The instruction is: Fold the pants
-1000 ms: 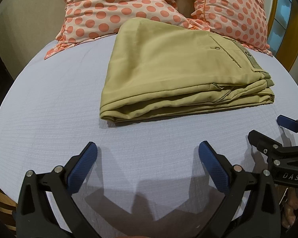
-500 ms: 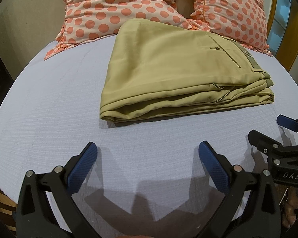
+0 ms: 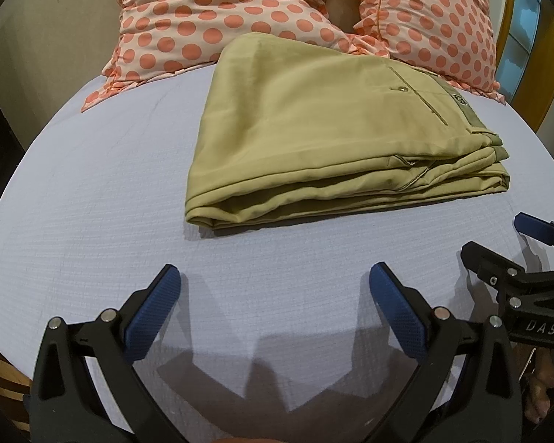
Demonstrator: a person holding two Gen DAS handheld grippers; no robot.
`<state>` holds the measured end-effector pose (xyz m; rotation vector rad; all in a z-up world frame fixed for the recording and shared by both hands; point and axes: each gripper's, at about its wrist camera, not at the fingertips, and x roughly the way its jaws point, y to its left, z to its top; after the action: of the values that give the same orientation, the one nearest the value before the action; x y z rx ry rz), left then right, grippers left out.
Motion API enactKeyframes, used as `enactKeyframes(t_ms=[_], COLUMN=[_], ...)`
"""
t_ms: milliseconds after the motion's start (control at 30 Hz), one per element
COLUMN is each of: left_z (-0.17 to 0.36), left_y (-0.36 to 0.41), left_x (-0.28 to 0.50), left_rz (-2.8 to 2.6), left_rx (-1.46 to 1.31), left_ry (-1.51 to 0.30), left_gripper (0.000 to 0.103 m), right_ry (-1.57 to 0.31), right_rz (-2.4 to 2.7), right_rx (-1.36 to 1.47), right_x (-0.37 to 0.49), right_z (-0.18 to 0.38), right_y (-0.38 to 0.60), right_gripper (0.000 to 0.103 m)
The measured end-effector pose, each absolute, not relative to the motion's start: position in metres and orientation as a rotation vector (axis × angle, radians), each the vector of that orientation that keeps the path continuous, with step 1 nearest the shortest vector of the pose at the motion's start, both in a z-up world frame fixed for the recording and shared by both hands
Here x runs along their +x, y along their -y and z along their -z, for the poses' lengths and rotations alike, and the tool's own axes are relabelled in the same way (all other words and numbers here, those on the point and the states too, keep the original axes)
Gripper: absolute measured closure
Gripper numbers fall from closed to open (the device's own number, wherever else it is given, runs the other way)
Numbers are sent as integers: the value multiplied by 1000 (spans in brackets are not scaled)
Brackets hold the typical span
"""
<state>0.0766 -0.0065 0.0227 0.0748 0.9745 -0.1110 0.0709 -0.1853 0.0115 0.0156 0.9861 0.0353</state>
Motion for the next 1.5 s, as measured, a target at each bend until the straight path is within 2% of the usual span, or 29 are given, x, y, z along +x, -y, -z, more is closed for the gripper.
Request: enactKeyframes(t_ms=[1500], left_z=[-21], left_y=[6], left_x=[79], left_rz=[109], left_rx=[74], left_ry=[-980], left_gripper=[2], right_ry=[-985], right_rz=[-36], right_rx=[15], right_x=[71], right_z=[-12], right_y=[185], right_gripper=[1])
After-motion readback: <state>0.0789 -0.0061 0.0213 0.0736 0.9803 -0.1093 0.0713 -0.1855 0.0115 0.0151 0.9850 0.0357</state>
